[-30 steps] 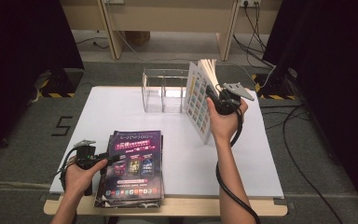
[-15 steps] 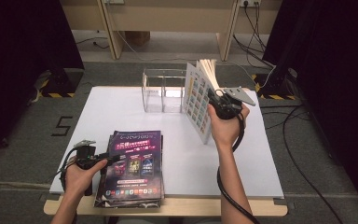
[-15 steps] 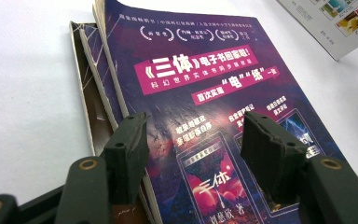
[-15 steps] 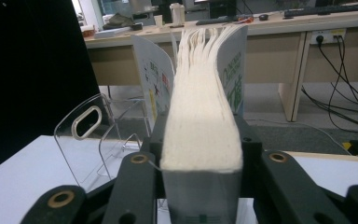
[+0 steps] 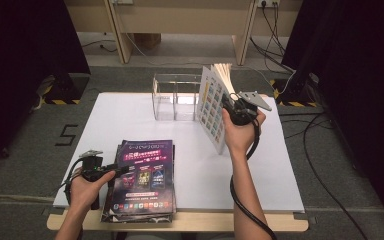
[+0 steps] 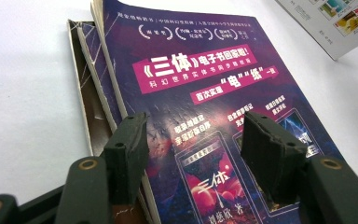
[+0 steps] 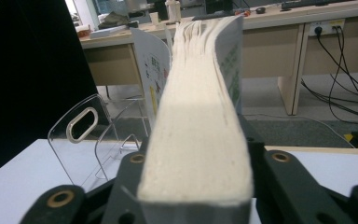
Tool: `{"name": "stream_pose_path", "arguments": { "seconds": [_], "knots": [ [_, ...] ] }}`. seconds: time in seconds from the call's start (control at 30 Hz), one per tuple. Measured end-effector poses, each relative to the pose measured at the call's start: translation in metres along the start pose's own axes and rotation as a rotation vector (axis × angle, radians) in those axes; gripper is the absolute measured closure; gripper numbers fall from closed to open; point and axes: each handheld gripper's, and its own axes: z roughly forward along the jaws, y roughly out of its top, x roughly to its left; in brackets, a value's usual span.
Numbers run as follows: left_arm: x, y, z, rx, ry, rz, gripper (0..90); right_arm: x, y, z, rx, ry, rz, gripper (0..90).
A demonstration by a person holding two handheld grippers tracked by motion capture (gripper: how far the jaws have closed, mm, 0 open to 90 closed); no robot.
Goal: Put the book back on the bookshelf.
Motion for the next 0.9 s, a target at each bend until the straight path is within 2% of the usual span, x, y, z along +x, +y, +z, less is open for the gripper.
{"name": "stream_pose_path", "arguments": {
  "seconds": [0.13, 0.27, 0.4, 0.53, 0.67, 0.9],
  "knots": [
    [0.001, 0.000, 0.000, 0.000, 0.000, -0.001, 40.5, -0.001, 0.001, 0.001, 0.001, -0.010, -0.018, 73.9],
    [0.001, 0.000, -0.001, -0.006, 0.000, -0.005, 40.5, -0.008, 0.003, -0.001, 0.002, 0.002, -0.008, 74.3],
    [0.001, 0.000, 0.001, -0.003, 0.001, -0.006, 40.5, -0.012, 0.008, -0.006, 0.012, 0.044, -0.040, 74.4],
    [-0.001, 0.000, 0.002, 0.004, -0.007, -0.001, 40.6, -0.015, 0.013, -0.012, 0.012, 0.053, -0.052, 74.4],
    [-0.002, 0.000, 0.002, 0.002, -0.008, 0.002, 40.6, -0.011, 0.018, -0.020, 0.023, 0.081, -0.071, 74.5],
    [-0.001, 0.001, -0.001, -0.009, -0.004, -0.004, 40.9, -0.001, 0.027, -0.041, -0.018, 0.123, -0.050, 74.5]
  ]
}}
